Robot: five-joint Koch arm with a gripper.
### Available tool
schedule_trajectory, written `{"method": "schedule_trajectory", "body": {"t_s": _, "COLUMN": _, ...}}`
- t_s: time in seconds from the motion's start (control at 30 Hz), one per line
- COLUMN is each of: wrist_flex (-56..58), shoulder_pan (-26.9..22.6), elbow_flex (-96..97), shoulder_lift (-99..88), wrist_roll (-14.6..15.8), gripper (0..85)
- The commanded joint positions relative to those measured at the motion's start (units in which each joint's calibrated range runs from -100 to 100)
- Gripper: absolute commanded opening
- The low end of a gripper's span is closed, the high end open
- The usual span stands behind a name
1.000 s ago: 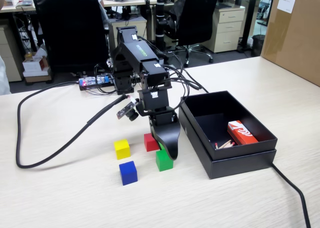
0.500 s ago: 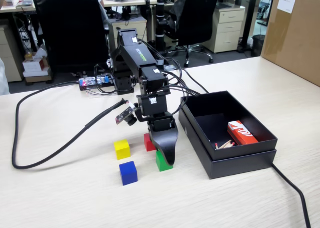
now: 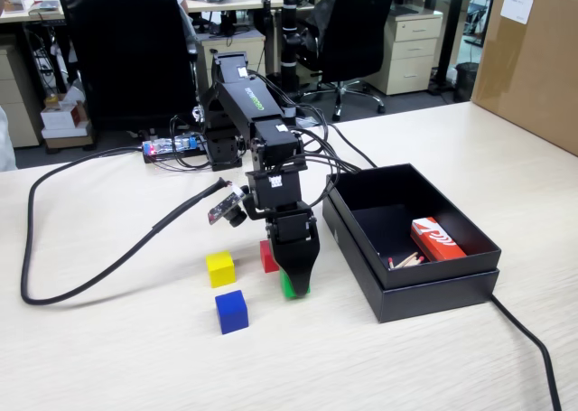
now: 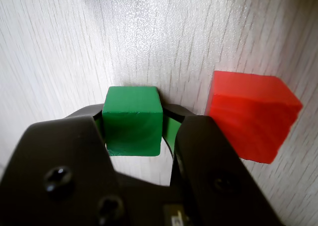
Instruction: Put the green cube on top of the red cube
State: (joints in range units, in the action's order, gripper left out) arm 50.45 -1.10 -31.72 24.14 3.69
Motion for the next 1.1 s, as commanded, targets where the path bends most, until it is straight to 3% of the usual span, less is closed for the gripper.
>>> {"method": "schedule_trajectory", "body": {"t_s": 0.0, "wrist_flex": -0.38, "shoulder_pan": 0.05, "elbow_flex": -6.45, "shoulder_lift": -1.37, "wrist_roll": 0.00, "gripper": 0.9}}
{"method": "schedule_trajectory", "body": {"t_s": 0.1, "wrist_flex": 0.05, "shoulder_pan": 0.68, "elbow_flex": -7.63, "shoulder_lift": -16.63, "wrist_roll": 0.88, "gripper": 0.8}}
{"method": "schedule_trajectory", "body": {"t_s": 0.5, "wrist_flex": 0.66, "shoulder_pan": 0.15, "elbow_flex": 9.06, "shoulder_lift": -42.67, "wrist_roll": 1.37, "gripper": 0.9}}
{"method": "schedule_trajectory", "body": {"t_s": 1.07, "wrist_flex": -2.28, "shoulder_pan": 0.73, "elbow_flex": 26.64, "shoulder_lift": -46.23, "wrist_roll": 2.44, "gripper": 1.2}}
